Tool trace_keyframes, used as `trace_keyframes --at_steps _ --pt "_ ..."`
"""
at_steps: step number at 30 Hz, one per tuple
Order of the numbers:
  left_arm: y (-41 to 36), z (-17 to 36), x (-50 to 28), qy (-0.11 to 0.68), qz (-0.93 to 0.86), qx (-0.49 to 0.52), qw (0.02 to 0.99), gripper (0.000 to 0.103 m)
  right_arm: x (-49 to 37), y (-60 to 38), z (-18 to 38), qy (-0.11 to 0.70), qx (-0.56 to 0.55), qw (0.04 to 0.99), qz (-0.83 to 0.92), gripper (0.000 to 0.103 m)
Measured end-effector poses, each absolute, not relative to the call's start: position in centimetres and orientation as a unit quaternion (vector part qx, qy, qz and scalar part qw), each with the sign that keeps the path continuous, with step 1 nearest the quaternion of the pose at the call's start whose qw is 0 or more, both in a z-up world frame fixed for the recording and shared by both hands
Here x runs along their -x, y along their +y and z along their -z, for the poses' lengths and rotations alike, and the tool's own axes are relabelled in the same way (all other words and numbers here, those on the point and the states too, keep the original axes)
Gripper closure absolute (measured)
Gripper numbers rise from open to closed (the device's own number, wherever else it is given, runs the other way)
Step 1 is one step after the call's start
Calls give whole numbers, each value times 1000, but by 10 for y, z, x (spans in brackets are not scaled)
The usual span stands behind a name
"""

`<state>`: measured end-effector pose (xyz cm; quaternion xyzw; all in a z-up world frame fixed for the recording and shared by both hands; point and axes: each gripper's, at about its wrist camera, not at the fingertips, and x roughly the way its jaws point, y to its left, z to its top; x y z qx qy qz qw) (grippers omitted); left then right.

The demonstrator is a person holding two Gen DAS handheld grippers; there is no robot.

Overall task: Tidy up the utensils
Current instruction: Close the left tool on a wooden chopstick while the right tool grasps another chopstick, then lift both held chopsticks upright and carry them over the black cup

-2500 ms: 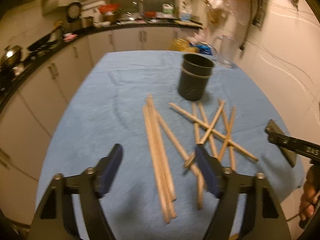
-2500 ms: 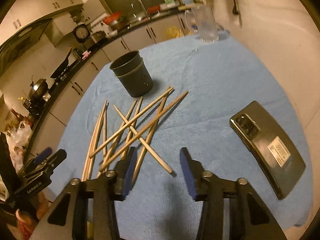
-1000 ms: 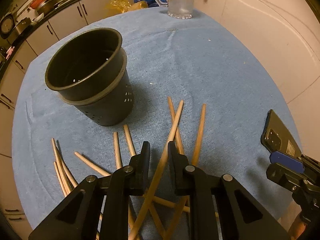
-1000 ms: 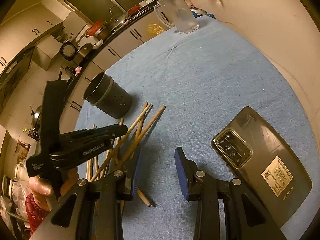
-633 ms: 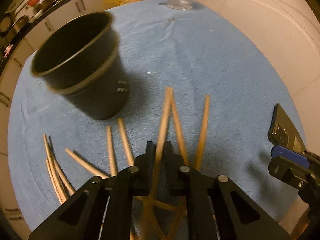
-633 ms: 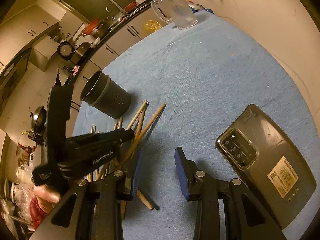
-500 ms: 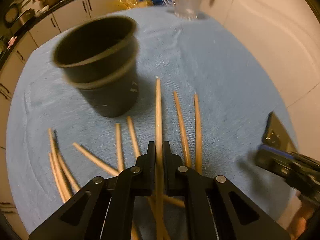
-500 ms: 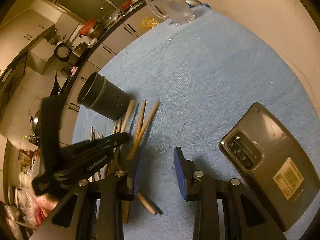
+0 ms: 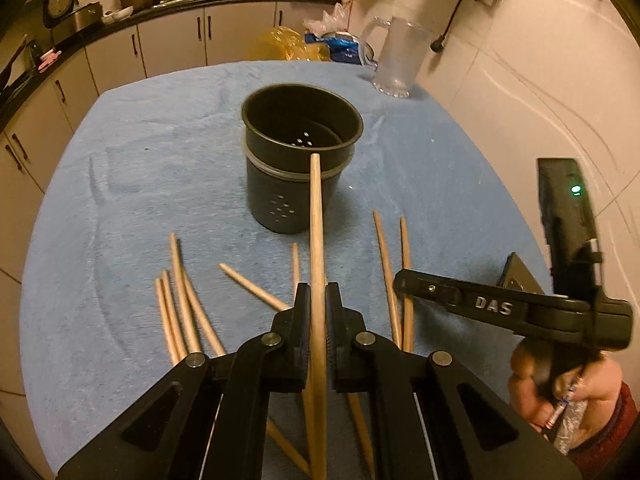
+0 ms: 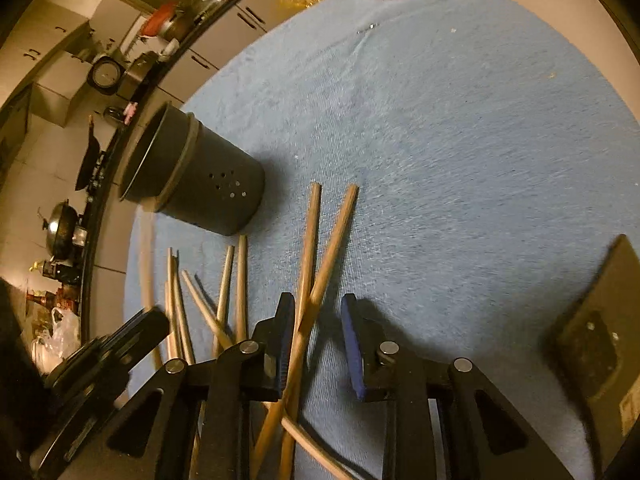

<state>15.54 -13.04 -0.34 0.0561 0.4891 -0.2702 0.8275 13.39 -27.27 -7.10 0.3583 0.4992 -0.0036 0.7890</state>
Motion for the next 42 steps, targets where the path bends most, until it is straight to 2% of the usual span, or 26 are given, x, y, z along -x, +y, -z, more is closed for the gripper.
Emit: trace_keyframes --at_steps 2,6,22,42 --pt "-124 1 -155 488 271 -48 828 96 -136 -272 72 499 -358 789 3 90" --pt "-109 -7 -151 478 273 -36 834 96 -130 -270 63 488 -355 797 -8 95" --pt "-64 -51 -118 414 265 -7 871 96 -63 -233 -35 335 -264 903 -56 95" --pt "-55 -82 -102 376 259 -4 890 96 -39 -213 -78 270 -232 932 -68 95"
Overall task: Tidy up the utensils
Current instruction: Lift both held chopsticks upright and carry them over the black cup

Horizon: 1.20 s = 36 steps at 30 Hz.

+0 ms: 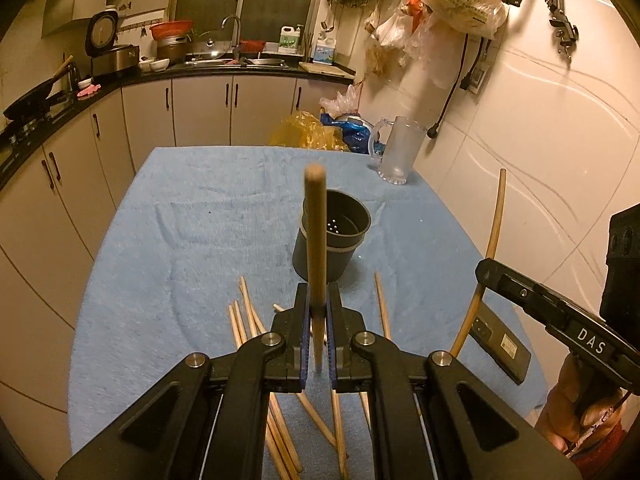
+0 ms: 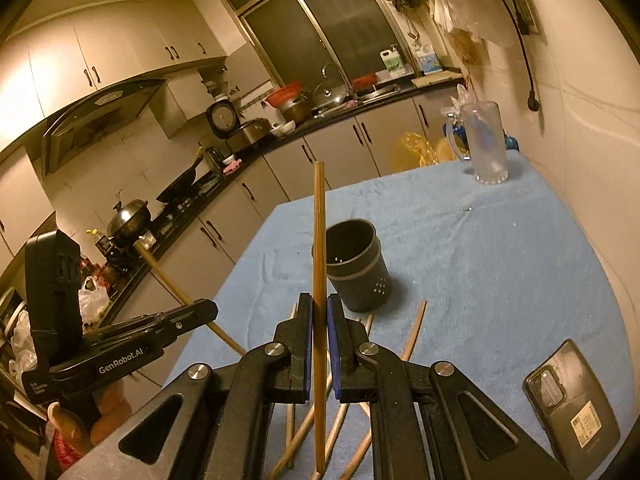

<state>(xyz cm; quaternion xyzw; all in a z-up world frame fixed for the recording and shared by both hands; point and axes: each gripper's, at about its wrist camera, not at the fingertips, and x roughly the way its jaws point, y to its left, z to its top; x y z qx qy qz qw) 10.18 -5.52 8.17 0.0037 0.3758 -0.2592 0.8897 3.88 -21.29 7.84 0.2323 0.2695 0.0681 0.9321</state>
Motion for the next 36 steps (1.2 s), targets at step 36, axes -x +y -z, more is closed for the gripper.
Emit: trace_keyframes --at_steps 36 --pt "-96 -186 -174 319 268 7 909 96 -113 -265 -145 196 -284 938 -38 95"
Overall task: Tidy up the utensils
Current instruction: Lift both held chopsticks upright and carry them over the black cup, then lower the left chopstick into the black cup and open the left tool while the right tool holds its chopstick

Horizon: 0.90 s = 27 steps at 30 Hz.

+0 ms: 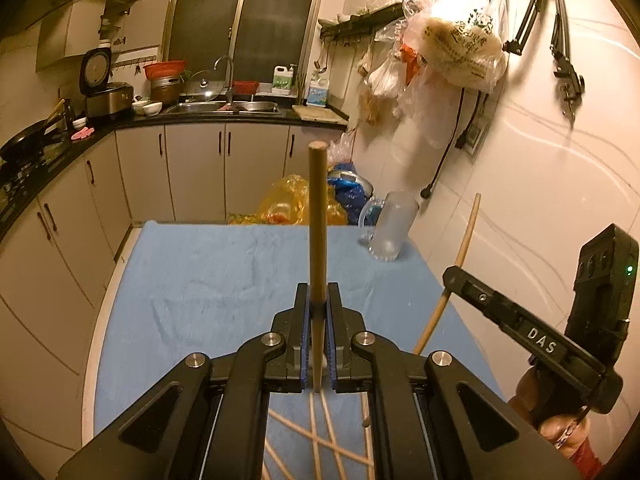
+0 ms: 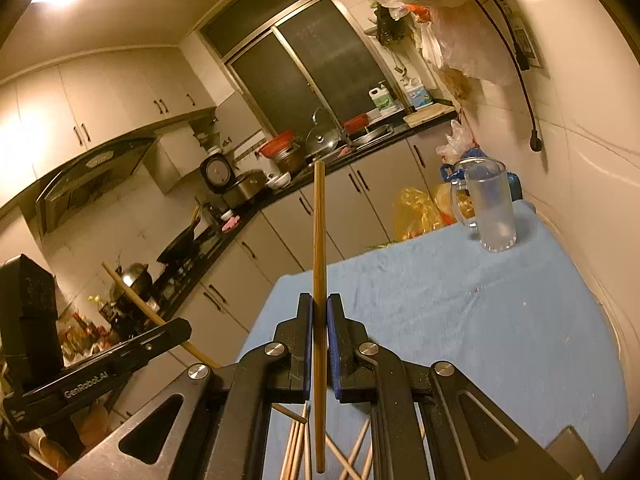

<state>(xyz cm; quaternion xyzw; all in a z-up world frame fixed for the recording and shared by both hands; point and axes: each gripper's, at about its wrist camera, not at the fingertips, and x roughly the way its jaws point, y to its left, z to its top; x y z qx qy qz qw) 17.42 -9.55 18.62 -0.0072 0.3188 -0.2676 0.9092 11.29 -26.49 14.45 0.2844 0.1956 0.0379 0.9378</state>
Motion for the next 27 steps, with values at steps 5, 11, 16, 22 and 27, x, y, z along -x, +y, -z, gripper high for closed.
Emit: trace_keyframes --at_steps 5,11,16,22,27 --pt "-107 -185 -198 319 269 12 909 96 -135 -276 -149 185 -289 939 -25 95" --pt "-116 -155 -227 343 266 22 901 96 -167 -285 -142 176 -289 941 -1 95" --pt "-120 -123 -245 378 264 28 887 96 -194 -282 -116 210 -282 936 4 95" --pt "-124 -96 -256 400 259 26 879 96 -210 -277 -81 255 -282 925 1 95" --pt "-119 -89 -257 404 255 25 878 96 -210 -279 -78 255 -294 921 -6 95"
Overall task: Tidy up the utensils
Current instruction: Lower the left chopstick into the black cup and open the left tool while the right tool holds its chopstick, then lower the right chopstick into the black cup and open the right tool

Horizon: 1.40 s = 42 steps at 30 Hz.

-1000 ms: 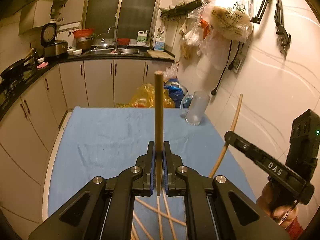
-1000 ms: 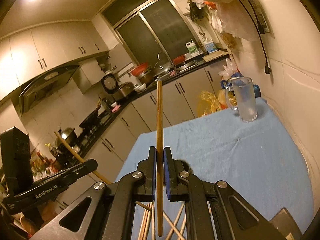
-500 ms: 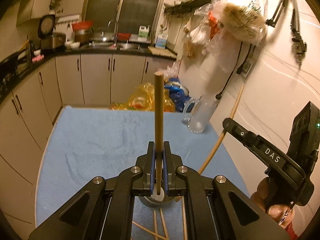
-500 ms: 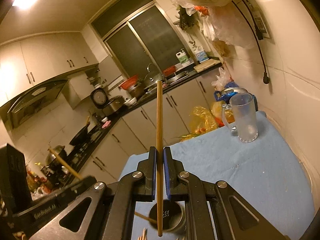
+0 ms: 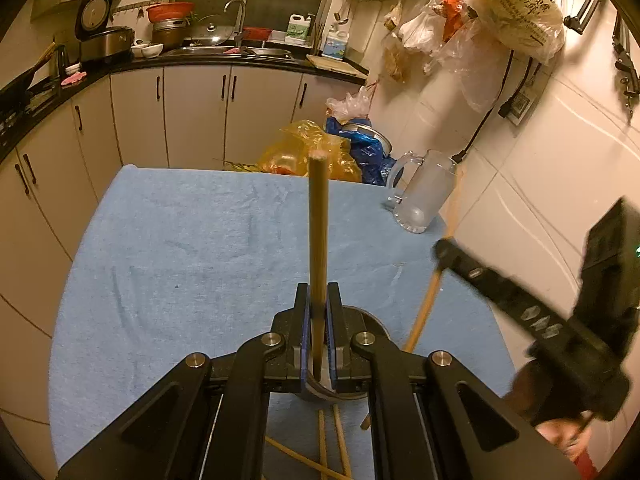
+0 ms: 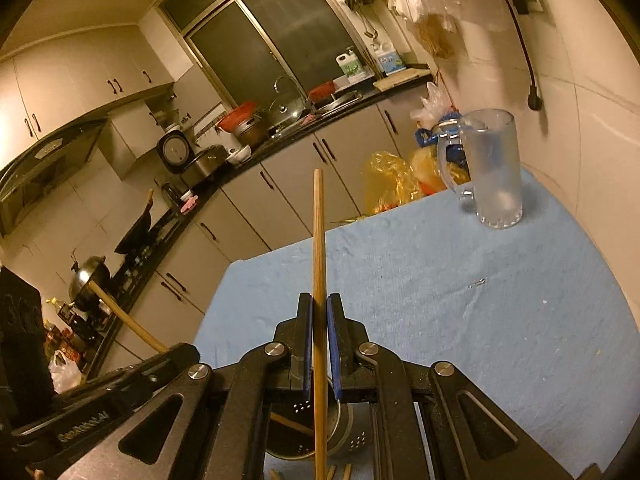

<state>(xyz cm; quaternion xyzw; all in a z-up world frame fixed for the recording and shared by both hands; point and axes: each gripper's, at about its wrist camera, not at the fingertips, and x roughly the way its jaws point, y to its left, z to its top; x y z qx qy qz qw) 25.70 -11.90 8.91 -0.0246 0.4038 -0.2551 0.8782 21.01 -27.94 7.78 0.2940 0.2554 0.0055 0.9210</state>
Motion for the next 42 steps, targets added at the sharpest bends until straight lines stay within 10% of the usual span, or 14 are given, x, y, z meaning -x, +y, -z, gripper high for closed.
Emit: trace_keyframes --at_steps 14,32,42 --pt "-116 -82 -262 412 251 27 875 96 -198 -288 -138 170 -282 944 9 95" --pt "-119 -71 -264 417 249 27 874 96 -229 -265 -70 276 -260 925 0 95" --pt "-112 -81 -256 401 247 30 882 75 -211 -271 -69 285 -267 920 -15 91"
